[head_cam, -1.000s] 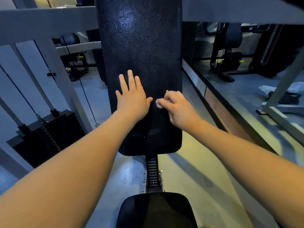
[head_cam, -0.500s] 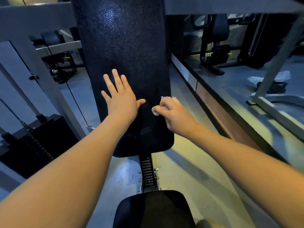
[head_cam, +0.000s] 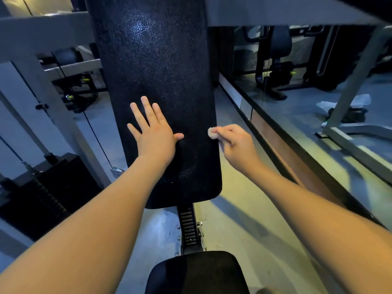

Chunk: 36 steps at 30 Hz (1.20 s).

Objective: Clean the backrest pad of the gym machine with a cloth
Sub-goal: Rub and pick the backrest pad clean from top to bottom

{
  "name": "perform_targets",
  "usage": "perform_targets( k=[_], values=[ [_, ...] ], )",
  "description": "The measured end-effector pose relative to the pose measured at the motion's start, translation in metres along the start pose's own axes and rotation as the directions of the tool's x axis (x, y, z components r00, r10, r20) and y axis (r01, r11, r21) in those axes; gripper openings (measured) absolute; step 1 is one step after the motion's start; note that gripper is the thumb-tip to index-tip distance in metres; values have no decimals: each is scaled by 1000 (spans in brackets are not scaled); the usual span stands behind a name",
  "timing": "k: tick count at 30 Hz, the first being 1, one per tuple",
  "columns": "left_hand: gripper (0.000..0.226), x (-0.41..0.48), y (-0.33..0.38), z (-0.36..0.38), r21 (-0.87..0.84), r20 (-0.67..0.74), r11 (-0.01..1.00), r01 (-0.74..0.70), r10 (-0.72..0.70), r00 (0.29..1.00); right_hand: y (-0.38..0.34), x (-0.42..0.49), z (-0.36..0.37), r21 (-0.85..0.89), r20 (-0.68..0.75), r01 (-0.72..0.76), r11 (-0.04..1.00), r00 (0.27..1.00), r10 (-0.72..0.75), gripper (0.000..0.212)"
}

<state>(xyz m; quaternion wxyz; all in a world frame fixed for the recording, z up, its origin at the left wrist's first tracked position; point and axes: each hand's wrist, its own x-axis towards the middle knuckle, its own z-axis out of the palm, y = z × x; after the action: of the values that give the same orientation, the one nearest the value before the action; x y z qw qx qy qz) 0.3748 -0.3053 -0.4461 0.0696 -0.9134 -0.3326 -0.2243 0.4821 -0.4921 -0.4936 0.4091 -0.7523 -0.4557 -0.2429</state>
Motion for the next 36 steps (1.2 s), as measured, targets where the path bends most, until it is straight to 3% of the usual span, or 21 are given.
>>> perform_targets(
  k=[6,10,17,21,24,27,29,31,33,36],
  values=[
    [112,-1,1,-4,-7,24,1000,-2,2,1000,-27,113,-17,37,-245,-20,999,969,28,29],
    [113,-1,2,-5,-9,22,1000,3,-3,1000,-35,128,2,-4,-366,-71,997,928,65,31],
    [111,2,0,1,9,10,1000,11,-11,1000,-44,164,-5,-106,-517,49,993,851,-97,27],
    [111,2,1,-3,11,29,1000,7,-7,1000,-59,176,9,-185,-456,48,981,881,-129,25],
    [110,0,2,-6,5,35,1000,9,-9,999,-58,127,33,-175,-248,267,948,920,-305,31],
    [109,-1,2,-8,-13,47,1000,11,-10,999,-55,92,33,-142,-17,420,896,904,-427,38],
    [110,-1,2,-9,-9,51,1000,10,-10,999,-53,112,19,-173,-67,382,908,915,-398,38],
    [110,0,3,-9,-4,59,1000,15,-15,998,-52,144,2,-217,-257,210,953,930,-263,35],
    [110,1,3,-9,-4,61,1000,20,-20,998,-52,163,-7,-227,-349,66,972,926,-144,29],
    [111,1,0,-9,4,52,1000,10,-11,999,-48,146,5,-216,-303,118,969,936,-181,24]
  ],
)
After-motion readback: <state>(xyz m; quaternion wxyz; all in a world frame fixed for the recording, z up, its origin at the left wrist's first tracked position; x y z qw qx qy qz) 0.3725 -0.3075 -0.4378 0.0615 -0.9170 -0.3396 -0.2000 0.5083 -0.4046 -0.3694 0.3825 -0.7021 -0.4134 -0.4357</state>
